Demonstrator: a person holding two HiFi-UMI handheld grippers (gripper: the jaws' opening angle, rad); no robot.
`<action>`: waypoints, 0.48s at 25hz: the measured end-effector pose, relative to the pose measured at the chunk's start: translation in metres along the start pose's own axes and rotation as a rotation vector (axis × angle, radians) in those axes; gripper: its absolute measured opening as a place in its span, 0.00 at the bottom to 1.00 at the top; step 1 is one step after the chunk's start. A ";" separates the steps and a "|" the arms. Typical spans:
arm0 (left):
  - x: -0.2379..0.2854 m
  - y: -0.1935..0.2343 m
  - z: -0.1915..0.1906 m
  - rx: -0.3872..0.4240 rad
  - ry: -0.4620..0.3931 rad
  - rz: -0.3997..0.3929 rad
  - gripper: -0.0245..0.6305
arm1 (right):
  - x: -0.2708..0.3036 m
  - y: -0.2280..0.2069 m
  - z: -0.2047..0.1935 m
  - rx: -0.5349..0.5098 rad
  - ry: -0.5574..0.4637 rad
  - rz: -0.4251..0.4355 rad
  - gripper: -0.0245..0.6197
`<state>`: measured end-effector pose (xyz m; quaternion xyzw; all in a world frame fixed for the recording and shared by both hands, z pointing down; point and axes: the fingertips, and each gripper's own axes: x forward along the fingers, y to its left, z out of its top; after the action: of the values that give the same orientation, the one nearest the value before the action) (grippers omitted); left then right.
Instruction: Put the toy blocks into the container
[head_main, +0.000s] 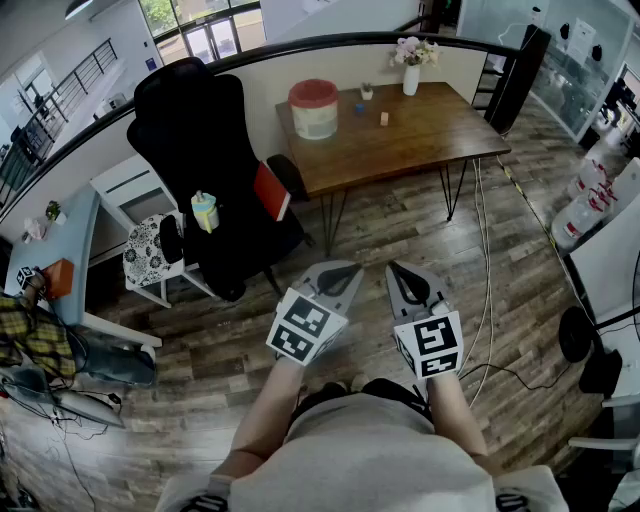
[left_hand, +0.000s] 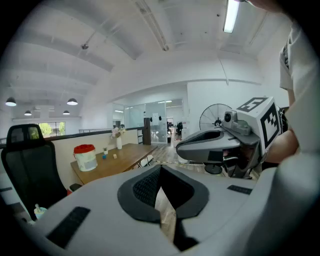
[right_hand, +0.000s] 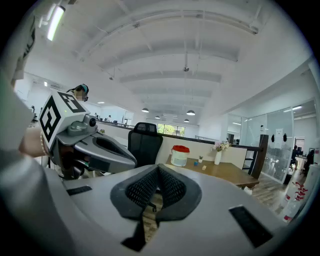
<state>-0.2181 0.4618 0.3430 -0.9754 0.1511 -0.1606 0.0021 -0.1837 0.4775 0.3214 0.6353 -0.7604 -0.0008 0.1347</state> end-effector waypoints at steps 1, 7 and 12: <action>0.003 0.000 -0.001 0.005 -0.003 0.002 0.06 | -0.001 -0.002 -0.005 0.006 0.006 -0.003 0.05; 0.009 0.002 -0.013 -0.004 0.035 0.039 0.06 | -0.008 -0.010 -0.025 0.056 0.044 -0.019 0.05; 0.005 0.001 -0.016 -0.051 0.017 0.052 0.06 | -0.011 -0.012 -0.027 0.073 0.040 -0.032 0.05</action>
<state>-0.2186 0.4596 0.3599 -0.9695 0.1802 -0.1652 -0.0199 -0.1649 0.4908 0.3431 0.6517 -0.7469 0.0373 0.1265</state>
